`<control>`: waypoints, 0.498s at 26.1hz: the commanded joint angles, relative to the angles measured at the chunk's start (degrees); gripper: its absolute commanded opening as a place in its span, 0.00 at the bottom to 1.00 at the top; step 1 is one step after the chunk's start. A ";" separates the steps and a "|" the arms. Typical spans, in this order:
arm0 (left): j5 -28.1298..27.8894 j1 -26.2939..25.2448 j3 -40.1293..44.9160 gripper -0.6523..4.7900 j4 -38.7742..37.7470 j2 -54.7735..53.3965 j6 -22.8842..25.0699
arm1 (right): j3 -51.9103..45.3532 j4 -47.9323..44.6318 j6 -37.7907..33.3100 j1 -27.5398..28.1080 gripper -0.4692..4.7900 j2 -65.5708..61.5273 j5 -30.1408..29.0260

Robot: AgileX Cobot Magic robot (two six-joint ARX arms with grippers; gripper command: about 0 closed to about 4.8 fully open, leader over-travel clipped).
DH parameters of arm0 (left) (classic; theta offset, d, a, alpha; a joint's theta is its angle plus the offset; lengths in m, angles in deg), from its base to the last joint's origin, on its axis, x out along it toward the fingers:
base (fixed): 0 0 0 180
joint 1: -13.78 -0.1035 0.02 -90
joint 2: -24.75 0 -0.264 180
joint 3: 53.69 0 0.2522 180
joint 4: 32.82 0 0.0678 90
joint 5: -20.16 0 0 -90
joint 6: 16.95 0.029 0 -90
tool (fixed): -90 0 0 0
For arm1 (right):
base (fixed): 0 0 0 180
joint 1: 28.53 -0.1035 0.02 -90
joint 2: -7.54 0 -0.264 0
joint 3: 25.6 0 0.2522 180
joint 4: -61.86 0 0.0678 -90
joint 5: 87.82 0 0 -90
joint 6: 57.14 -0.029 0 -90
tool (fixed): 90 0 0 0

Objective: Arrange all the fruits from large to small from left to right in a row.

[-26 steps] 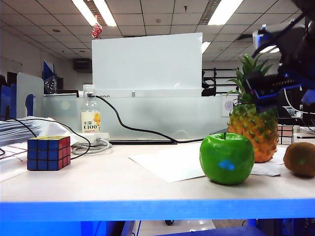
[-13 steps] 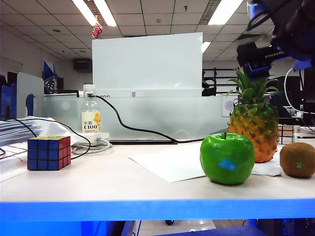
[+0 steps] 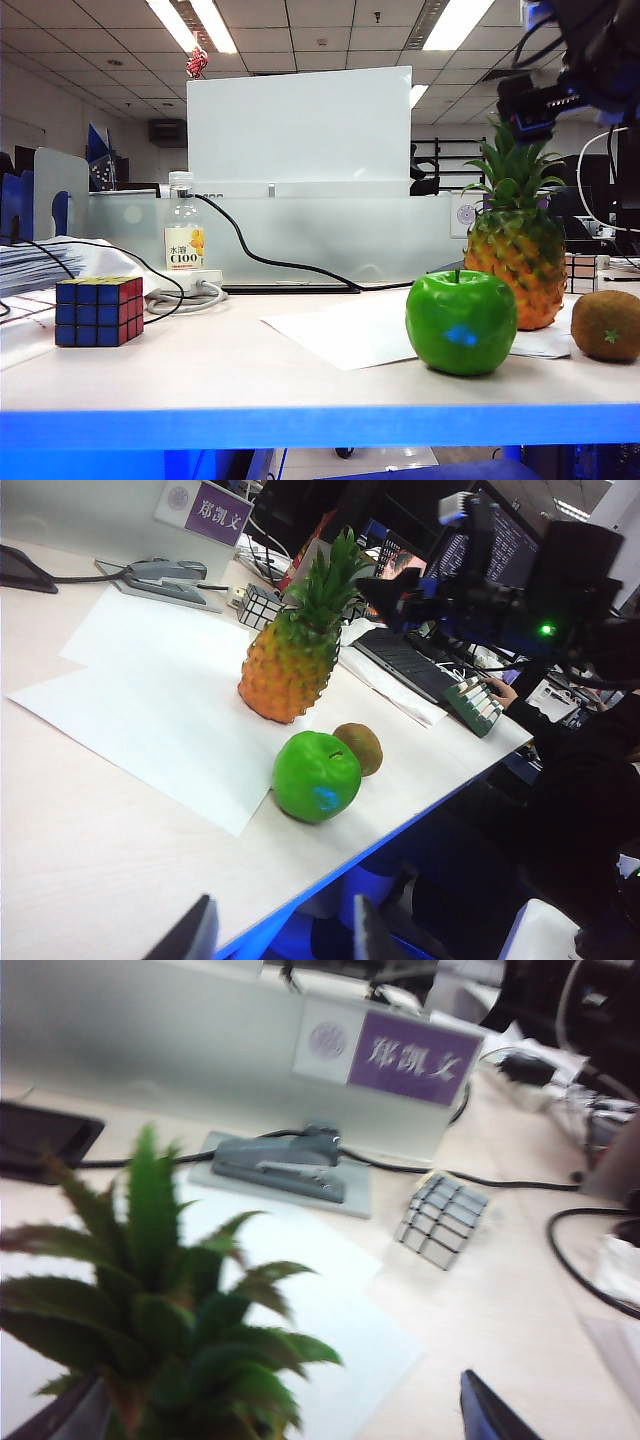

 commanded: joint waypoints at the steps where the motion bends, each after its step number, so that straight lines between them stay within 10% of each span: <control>1: 0.20 -0.04 -0.11 0.46 0.72 0.09 0.42 | 1.70 -1.29 0.00 -0.26 1.00 -1.66 -2.69; 13: 0.13 -0.07 -0.11 0.46 0.74 0.09 0.46 | 6.71 -1.25 -1.44 -0.26 1.00 -7.80 -4.20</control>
